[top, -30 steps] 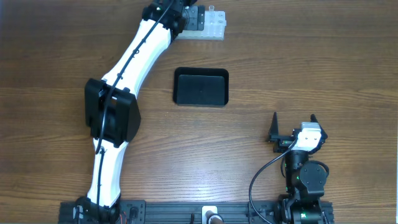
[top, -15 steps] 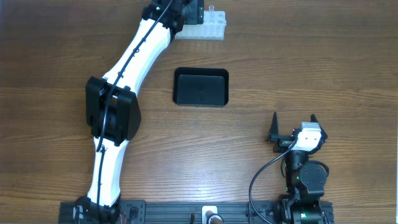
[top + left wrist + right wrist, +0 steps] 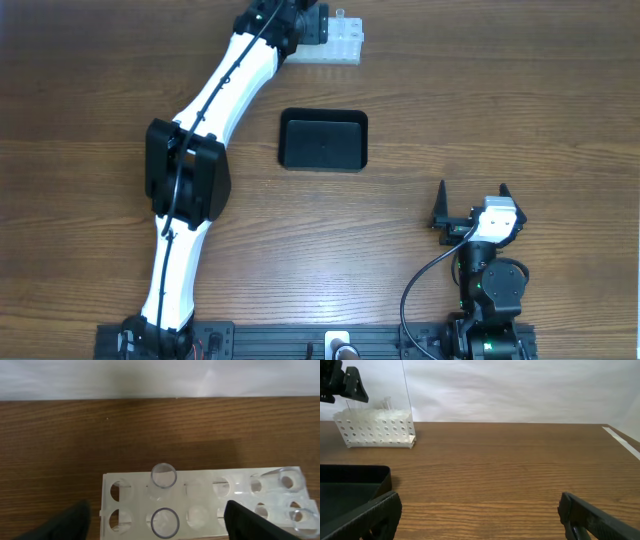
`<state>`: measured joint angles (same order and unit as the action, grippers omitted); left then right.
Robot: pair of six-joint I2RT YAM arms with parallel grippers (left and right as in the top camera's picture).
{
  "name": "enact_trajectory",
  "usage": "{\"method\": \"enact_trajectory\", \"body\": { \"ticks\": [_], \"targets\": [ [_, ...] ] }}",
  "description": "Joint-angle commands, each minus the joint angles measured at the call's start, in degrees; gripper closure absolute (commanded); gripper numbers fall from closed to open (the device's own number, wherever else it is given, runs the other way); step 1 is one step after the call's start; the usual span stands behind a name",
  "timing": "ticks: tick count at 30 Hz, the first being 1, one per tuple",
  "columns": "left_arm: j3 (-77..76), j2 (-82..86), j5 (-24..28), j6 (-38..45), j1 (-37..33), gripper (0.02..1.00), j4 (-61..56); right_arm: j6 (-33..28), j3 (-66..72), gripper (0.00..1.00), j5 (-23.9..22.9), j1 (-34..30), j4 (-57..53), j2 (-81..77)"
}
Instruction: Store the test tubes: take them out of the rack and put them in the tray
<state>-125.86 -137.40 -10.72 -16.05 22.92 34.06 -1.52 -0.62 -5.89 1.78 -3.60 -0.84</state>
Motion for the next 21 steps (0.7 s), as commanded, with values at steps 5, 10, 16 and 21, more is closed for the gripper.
{"method": "enact_trajectory", "body": {
  "ticks": [5,10,16,21],
  "targets": [
    [-1.25,-0.96,0.61,0.61,-0.15,0.211,-0.24,0.13,0.31,0.009,0.42,-0.31,-0.26,0.57],
    [-1.25,-1.16,0.59,0.61,-0.15,0.213,-0.28,0.15,0.31,0.009,0.42,-0.31,-0.26,0.57],
    [-1.25,-1.29,0.59,0.61,-0.15,0.218,-1.20,0.15,0.31,0.009,0.42,-0.31,-0.26,0.57],
    [-1.25,-1.88,0.83,0.61,-0.15,0.218,-2.03,0.13,0.31,0.007,0.42,-0.31,-0.26,0.57]
  ]
}}
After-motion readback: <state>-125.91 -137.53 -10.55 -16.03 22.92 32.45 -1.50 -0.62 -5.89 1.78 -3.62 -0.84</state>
